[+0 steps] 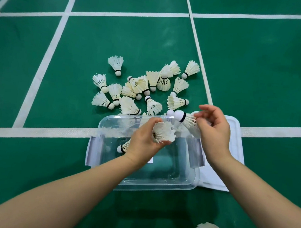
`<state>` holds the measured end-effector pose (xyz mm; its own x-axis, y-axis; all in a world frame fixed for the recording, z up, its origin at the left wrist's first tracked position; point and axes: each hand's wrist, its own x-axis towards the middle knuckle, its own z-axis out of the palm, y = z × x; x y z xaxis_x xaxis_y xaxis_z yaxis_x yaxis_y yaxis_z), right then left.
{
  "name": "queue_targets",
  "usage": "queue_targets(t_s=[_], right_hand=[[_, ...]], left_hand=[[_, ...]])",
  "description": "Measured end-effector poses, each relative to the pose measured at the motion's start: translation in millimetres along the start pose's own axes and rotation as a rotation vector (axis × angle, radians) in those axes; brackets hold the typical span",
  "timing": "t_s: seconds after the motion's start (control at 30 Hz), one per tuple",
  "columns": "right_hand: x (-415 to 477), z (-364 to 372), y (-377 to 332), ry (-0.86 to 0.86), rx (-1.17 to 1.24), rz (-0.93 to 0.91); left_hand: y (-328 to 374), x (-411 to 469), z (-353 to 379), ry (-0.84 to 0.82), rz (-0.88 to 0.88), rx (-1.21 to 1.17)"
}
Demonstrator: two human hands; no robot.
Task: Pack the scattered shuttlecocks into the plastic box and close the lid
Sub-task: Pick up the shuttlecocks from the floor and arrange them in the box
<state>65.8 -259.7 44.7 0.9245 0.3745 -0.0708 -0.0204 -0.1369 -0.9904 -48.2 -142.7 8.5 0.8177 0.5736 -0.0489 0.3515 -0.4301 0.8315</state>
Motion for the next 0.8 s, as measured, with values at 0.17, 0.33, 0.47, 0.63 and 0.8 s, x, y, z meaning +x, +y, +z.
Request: queue_targets(t_s=[0.17,0.33,0.47,0.63,0.8], right_hand=[[0.1,4.0,-7.3,-0.045,0.012,-0.054],[-6.5,7.2,-4.2,-0.094,-0.053,-0.070],[-6.4,7.8,-1.7,-0.099,-0.056,-0.050],[-8.8,8.3,2.4,-0.120,-0.068,-0.025],[-10.0,5.1,5.0,-0.135,-0.080,-0.005]], left_hand=[[-23.4,9.3,16.6,-0.210,0.071,0.183],[-43.7,21.8,21.1,-0.273,0.010,0.303],[-56.6,23.0,23.5,-0.360,0.048,0.564],[-73.5,21.3,22.9,-0.463,0.139,0.828],[-86.6,23.6,11.0,-0.488,0.081,0.967]])
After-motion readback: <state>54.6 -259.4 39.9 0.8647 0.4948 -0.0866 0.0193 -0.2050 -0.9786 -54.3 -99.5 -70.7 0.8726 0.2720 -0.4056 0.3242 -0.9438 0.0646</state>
